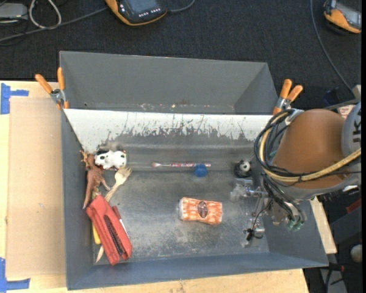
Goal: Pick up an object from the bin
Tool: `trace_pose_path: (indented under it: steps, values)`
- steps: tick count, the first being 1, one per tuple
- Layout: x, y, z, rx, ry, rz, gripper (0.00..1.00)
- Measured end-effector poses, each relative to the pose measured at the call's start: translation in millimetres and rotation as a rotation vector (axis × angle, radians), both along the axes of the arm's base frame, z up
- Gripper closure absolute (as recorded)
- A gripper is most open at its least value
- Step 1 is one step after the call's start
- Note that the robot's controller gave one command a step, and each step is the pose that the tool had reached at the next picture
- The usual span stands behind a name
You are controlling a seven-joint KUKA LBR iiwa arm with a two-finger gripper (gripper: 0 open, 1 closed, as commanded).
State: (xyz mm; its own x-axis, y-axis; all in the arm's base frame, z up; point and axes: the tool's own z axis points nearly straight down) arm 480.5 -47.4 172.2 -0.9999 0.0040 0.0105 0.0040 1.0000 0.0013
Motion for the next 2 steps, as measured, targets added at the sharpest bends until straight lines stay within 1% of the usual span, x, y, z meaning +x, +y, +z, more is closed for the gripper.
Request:
trace_pose_path:
  steps: [1,2]
  values:
    - [1.7,0.1,4.2,-0.001,-0.008,0.002,0.0]
    - [35.6,39.8,-59.2,-0.001,-0.009,-0.111,0.0]
